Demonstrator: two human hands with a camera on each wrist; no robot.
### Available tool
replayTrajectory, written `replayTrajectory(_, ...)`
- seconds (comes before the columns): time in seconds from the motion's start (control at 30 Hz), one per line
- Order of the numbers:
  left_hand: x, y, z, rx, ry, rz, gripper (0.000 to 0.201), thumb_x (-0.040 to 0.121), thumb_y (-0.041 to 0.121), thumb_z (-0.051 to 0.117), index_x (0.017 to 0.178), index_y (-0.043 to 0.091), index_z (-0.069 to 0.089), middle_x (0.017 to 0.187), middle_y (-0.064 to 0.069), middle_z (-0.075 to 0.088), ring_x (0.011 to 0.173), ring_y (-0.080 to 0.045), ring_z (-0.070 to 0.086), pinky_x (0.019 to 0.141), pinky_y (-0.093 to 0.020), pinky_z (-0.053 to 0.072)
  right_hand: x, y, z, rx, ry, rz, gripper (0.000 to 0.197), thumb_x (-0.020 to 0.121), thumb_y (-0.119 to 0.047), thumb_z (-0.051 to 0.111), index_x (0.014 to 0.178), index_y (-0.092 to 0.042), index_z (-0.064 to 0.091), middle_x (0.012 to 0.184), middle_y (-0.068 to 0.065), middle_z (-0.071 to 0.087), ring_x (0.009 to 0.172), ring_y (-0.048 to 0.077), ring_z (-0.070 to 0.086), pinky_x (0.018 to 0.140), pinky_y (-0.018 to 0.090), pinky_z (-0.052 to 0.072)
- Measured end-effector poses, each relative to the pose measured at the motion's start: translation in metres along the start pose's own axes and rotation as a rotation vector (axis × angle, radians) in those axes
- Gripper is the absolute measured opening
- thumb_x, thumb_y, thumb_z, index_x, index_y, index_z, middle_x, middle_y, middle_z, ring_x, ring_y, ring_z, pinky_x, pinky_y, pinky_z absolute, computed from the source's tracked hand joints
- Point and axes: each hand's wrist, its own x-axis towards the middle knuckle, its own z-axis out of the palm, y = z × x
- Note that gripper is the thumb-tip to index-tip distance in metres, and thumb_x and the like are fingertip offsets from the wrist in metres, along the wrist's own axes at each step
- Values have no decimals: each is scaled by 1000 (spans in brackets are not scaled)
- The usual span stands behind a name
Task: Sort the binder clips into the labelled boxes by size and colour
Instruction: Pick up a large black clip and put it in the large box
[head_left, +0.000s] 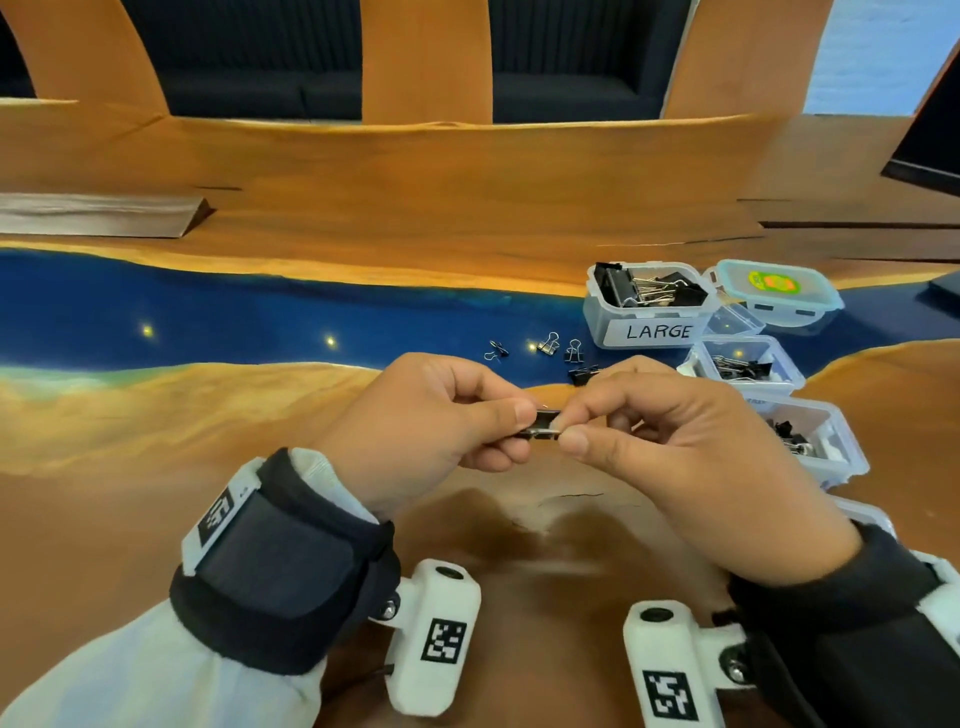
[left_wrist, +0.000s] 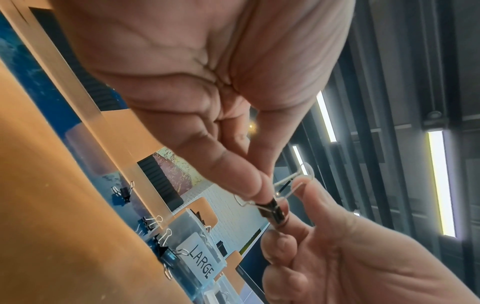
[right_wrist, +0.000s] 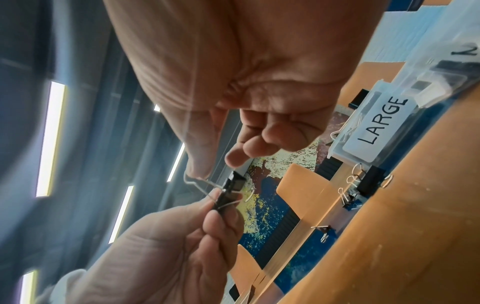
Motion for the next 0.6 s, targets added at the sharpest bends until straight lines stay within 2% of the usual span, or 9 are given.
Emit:
replayTrajectory(0.1, 1, -1, -1, -24, 44, 22, 12, 89, 11, 72, 79, 12, 76, 70, -11, 73, 64, -14, 68, 61, -21, 56, 0, -3, -1, -31, -36, 18, 9, 81, -22, 77, 82, -32, 77, 87, 5, 65, 74, 26, 55, 70, 27, 46)
replayTrajectory(0.23, 1, -2, -1, -59, 35, 52, 10, 91, 9, 70, 84, 12, 77, 71, -11, 73, 67, -16, 69, 63, -21, 56, 2, 2, -2, -24, 52, 59, 14, 89, -17, 69, 90, -30, 74, 83, -1, 66, 68, 18, 55, 63, 25, 47)
replayTrajectory(0.33, 0, -1, -1, -119, -27, 59, 9, 90, 6, 68, 89, 8, 76, 72, -12, 72, 67, -16, 68, 63, -20, 56, 3, 8, -1, -9, 49, 113, 35, 95, -7, 62, 111, -37, 69, 101, -7, 69, 82, 20, 63, 72, 35, 55)
replayTrajectory(0.4, -1, 0, -1, -174, -81, 55, 10, 86, 9, 69, 93, 5, 75, 72, -13, 71, 65, -16, 67, 62, -20, 56, 2, 7, 1, -51, 13, 129, 41, 94, -7, 64, 118, -40, 67, 102, -3, 71, 84, 19, 65, 79, 39, 56)
replayTrajectory(0.47, -1, 0, -1, -212, -107, 63, 19, 78, 15, 70, 93, 5, 74, 72, -13, 70, 65, -16, 67, 62, -20, 56, 1, 5, 2, -72, 6, 126, 36, 92, -10, 66, 117, -37, 69, 96, -4, 73, 82, 14, 66, 78, 31, 55)
replayTrajectory(0.53, 0, -1, 1, -215, -105, 76, 20, 77, 17, 70, 93, 5, 74, 72, -12, 70, 65, -16, 66, 61, -20, 55, 1, 2, 2, -56, 34, 119, 26, 92, -15, 66, 110, -32, 72, 92, -5, 74, 81, 11, 68, 73, 21, 52)
replayTrajectory(0.6, 0, -2, 2, -217, -87, 86, 16, 80, 15, 69, 93, 6, 75, 73, -11, 70, 66, -15, 65, 61, -20, 55, 2, 2, 3, -109, 61, 110, 14, 93, -21, 64, 96, -30, 75, 85, -5, 73, 79, 11, 67, 72, 24, 52)
